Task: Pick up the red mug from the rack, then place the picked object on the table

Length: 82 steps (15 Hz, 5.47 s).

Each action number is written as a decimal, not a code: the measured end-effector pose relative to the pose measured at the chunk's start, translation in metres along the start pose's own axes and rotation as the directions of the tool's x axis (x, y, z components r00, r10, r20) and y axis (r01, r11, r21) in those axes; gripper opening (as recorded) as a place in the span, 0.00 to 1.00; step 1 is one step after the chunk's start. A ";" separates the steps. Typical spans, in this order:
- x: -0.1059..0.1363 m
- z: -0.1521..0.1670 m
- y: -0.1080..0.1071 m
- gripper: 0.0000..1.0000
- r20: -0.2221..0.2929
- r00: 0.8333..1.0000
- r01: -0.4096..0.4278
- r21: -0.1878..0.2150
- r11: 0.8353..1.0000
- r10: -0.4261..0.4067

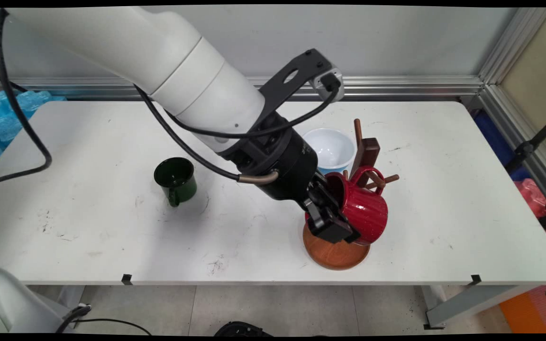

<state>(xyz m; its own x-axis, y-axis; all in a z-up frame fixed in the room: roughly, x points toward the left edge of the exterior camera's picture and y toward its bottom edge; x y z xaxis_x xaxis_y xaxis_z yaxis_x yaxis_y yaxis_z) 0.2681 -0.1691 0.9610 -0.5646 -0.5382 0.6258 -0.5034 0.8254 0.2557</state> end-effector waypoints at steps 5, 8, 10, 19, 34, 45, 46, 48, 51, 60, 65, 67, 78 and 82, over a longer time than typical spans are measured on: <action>0.000 0.000 -0.002 0.00 -0.003 1.000 -0.002 0.010 1.000 0.002; 0.000 -0.002 -0.004 0.00 -0.004 1.000 -0.004 0.018 1.000 0.004; 0.000 -0.004 -0.005 0.00 -0.005 1.000 -0.006 0.023 1.000 0.006; 0.003 -0.020 -0.011 0.00 -0.011 1.000 -0.025 0.041 0.999 0.025; 0.003 -0.043 0.003 0.00 -0.002 1.000 -0.029 0.001 1.000 0.029; -0.001 -0.076 0.020 0.00 0.028 0.999 -0.037 -0.039 0.999 0.038; -0.002 -0.082 0.021 0.00 0.035 0.999 -0.039 -0.039 0.998 0.040; -0.005 -0.093 0.019 0.00 0.050 0.998 -0.044 -0.034 0.998 0.046; -0.008 -0.111 0.011 0.00 0.076 0.995 -0.060 -0.010 0.998 0.061; -0.007 -0.153 -0.029 0.00 0.142 0.984 -0.125 0.101 0.987 0.110; -0.003 -0.177 -0.065 0.00 0.192 0.971 -0.180 0.193 0.965 0.143; -0.002 -0.188 -0.084 0.00 0.223 0.962 -0.208 0.239 0.948 0.155; -0.021 -0.202 -0.181 0.00 0.431 0.887 -0.355 0.400 0.845 0.169; -0.039 -0.191 -0.213 0.00 0.503 0.850 -0.397 0.420 0.816 0.154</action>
<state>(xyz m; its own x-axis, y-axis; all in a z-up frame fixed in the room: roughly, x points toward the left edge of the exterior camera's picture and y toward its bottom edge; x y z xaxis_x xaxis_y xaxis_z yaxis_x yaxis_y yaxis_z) 0.5221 -0.2915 1.0224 -0.8868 -0.4164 0.2004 -0.4617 0.8153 -0.3495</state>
